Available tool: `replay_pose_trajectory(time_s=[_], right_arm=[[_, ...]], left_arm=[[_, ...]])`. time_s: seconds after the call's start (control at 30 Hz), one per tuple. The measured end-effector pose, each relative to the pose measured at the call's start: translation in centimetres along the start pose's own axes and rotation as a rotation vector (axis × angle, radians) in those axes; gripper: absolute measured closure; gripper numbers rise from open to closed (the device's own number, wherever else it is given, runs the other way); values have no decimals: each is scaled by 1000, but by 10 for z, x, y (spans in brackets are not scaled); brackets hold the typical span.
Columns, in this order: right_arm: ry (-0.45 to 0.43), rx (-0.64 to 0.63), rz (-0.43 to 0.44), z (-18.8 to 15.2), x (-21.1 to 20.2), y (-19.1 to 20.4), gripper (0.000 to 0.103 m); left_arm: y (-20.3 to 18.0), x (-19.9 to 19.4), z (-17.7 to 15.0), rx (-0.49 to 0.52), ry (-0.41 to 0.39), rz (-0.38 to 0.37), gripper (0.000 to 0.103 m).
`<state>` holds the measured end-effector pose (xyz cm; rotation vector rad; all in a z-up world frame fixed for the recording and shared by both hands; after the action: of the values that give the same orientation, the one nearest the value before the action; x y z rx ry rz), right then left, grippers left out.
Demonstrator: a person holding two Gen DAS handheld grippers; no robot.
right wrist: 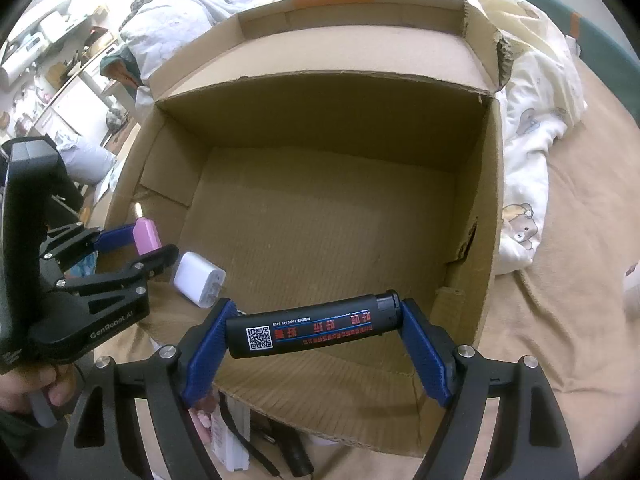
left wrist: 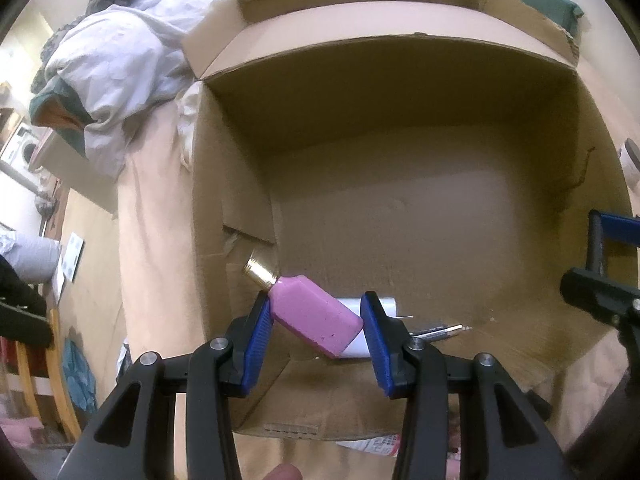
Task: Organize rigid objects
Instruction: 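Release the perfume bottle and flashlight into the box with both tools, then withdraw both tools from the box toward the remaining items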
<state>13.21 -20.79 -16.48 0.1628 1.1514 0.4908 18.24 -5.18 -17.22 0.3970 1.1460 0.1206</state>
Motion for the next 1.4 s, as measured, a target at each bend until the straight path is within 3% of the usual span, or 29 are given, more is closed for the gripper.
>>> replay_pose_trajectory(time_s=[0.1, 0.23, 0.27, 0.33, 0.43, 1.1, 1.4], right_arm=[[-11, 5, 2, 1, -3, 1, 16], [-34, -6, 8, 3, -6, 4, 0], [-44, -10, 15, 3, -8, 6, 0], [-64, -15, 21, 4, -12, 8, 0], [-101, -11, 28, 6, -21, 8, 0], [-124, -22, -16, 5, -41, 18, 0], [-142, -36, -29, 1, -54, 26, 0]], left_arm=[[-1, -1, -1, -2, 3, -3, 62], [-2, -7, 0, 5, -18, 4, 59], [-1, -8, 0, 7, -24, 15, 56], [-3, -15, 0, 11, -44, 13, 35], [-2, -26, 2, 4, -81, 16, 24], [7, -41, 5, -38, -107, -2, 22], [29, -60, -1, -114, -121, -23, 21]])
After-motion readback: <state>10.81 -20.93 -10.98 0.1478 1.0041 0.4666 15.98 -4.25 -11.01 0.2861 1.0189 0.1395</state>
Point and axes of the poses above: each gripper's, at about its wrist camera, not at the fingertips, and x roughly the way its jaws point, y to its left, z to its top, the point moved 3 cm from there along x, roughly the way its jaws point, and after that the axes turned 13 degrees about z, right-handed, at the moved point
